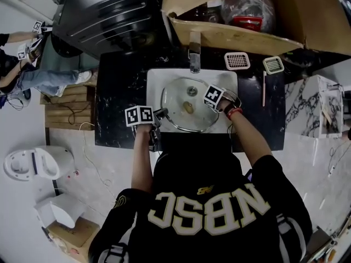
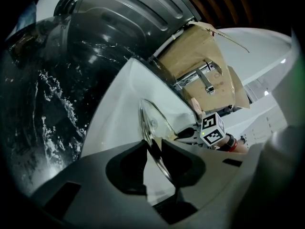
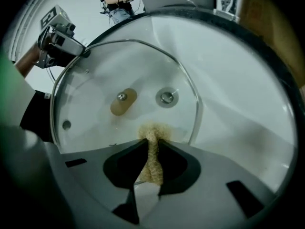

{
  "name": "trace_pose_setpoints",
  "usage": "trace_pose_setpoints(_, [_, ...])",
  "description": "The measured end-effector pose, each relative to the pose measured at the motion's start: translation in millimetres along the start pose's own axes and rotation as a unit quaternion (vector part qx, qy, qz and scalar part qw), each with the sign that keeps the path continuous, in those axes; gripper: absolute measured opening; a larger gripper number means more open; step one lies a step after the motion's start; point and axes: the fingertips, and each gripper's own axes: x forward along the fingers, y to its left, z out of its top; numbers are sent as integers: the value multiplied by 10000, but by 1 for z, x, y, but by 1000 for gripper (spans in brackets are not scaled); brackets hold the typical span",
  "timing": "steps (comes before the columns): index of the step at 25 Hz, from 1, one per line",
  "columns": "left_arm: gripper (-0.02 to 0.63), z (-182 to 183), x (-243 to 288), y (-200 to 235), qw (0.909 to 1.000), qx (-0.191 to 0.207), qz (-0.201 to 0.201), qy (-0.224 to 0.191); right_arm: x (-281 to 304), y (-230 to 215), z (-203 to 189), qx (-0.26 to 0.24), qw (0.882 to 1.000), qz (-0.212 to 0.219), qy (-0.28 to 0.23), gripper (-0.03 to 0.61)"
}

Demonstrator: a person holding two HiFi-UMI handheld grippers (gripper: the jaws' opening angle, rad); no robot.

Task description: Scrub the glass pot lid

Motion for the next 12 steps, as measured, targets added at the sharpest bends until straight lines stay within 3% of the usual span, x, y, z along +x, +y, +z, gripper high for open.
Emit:
trace_pose_setpoints(5, [109, -1, 1, -1, 10000, -47, -52, -3, -9, 30, -20, -351, 9969, 530, 471, 78])
trace_pose_setpoints(10, [109, 2, -1, 0, 9999, -99, -69, -45, -17, 54, -26, -718, 9918, 898, 560, 74])
trace_pose_setpoints(12, [107, 2, 0, -2, 9999, -74, -72, -58, -23, 71, -31, -698, 9876, 1307, 513, 72])
